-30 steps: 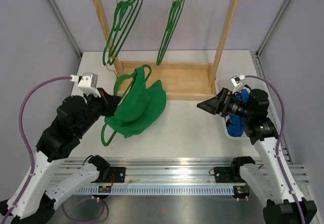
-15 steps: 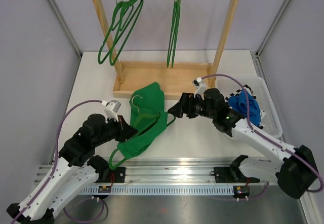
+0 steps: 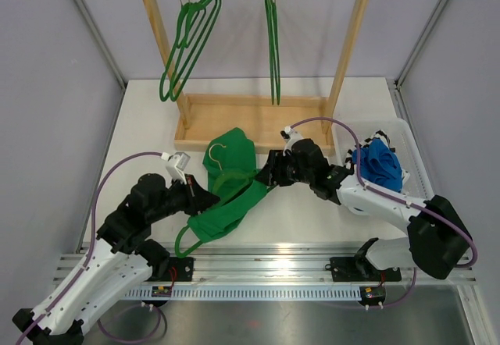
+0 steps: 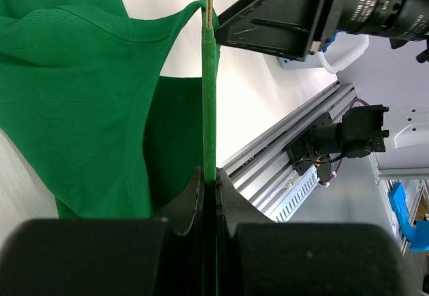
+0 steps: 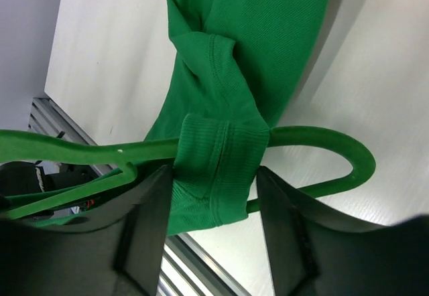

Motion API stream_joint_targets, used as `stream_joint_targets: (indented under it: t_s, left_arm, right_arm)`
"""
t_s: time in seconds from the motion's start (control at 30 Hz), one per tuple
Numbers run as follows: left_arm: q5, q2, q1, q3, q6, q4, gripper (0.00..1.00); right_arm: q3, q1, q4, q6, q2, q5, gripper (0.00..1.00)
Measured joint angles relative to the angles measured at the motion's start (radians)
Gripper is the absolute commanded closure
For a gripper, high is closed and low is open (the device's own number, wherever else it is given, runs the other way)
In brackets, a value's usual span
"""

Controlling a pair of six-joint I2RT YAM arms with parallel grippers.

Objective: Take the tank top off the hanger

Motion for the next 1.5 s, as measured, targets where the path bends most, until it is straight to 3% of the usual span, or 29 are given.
stream_joint_targets:
  t_s: [0.1, 0.13, 0.2, 0.37, 0.5, 0.7, 0.87, 1.03, 1.13, 1.27, 1.5]
  left_arm:
    - [0.001, 0.000, 0.000, 0.000, 0.000, 0.000, 1.00]
    - [0.002, 0.001, 0.000, 0.000, 0.000, 0.000, 1.00]
    - [0.002, 0.003, 0.000, 0.001, 0.001, -0.001, 1.00]
    - [0.002, 0.057, 0.000, 0.044, 0.058, -0.042, 1.00]
    - [0.016, 0.080, 0.000, 0.099, 0.129, -0.098, 1.00]
    - [0.093, 0.056, 0.000, 0.179, 0.235, -0.193, 1.00]
    - [0.119, 0.032, 0.000, 0.228, 0.305, -0.264, 1.00]
    - [0.077, -0.060, 0.000, 0.245, 0.305, -0.256, 1.00]
    - [0.034, -0.126, 0.000, 0.229, 0.272, -0.152, 1.00]
    - [-0.013, -0.168, 0.000, 0.132, 0.233, 0.107, 1.00]
    - [-0.098, -0.056, 0.000, 0.101, 0.232, 0.550, 0.98]
  right_arm:
    - [0.002, 0.000, 0.014, 0.002, 0.032, -0.011, 0.66]
    - [0.002, 0.000, 0.019, -0.002, 0.040, -0.016, 0.87]
    - [0.002, 0.000, 0.022, -0.007, 0.045, -0.016, 1.00]
    - [0.003, 0.001, -0.010, -0.020, 0.030, 0.040, 1.00]
    - [0.031, 0.002, -0.130, -0.036, -0.008, 0.212, 1.00]
    - [0.111, -0.109, -0.279, -0.037, 0.000, 0.343, 1.00]
    - [0.136, -0.157, -0.326, -0.037, 0.060, 0.300, 1.00]
    - [0.077, -0.164, -0.275, -0.038, 0.029, 0.124, 1.00]
    - [-0.016, -0.172, -0.214, -0.028, -0.092, 0.016, 1.00]
    - [-0.070, -0.185, -0.157, -0.021, -0.230, -0.164, 1.00]
    - [-0.115, -0.187, -0.178, -0.030, -0.278, -0.278, 1.00]
